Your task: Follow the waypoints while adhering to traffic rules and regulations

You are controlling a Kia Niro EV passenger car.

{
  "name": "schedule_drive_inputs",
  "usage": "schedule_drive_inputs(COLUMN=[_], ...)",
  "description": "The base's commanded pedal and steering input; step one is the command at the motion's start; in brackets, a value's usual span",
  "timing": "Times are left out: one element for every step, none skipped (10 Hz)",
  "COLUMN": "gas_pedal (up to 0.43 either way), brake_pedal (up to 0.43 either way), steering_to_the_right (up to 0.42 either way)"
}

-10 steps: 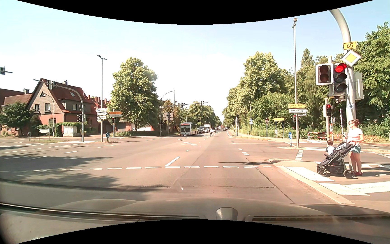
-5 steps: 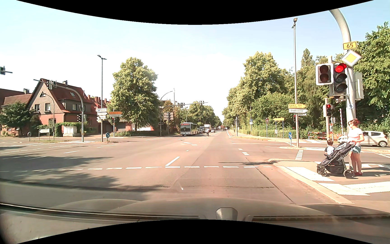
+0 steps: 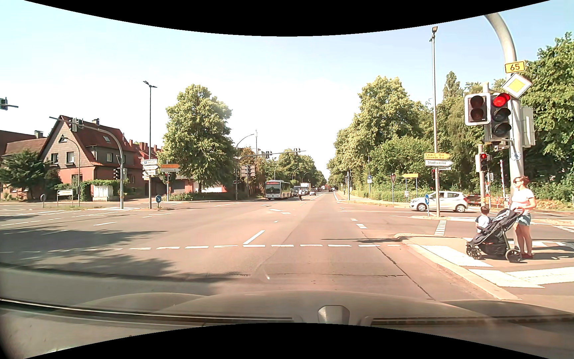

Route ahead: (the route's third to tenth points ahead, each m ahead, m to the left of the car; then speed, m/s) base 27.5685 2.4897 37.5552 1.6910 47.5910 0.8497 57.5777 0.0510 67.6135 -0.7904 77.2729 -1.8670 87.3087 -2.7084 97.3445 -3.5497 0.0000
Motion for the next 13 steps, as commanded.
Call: schedule_drive_inputs(gas_pedal=[0.0, 0.0, 0.0, 0.0, 0.0, 0.0, 0.0, 0.0, 0.0, 0.0, 0.0, 0.0, 0.0], brake_pedal=[0.274, 0.274, 0.274, 0.274, 0.274, 0.274, 0.274, 0.274, 0.274, 0.274, 0.274, 0.274, 0.274], steering_to_the_right=[0.016, 0.016, 0.016, 0.016, 0.016, 0.016, 0.016, 0.016, 0.016, 0.016, 0.016, 0.016, 0.016])
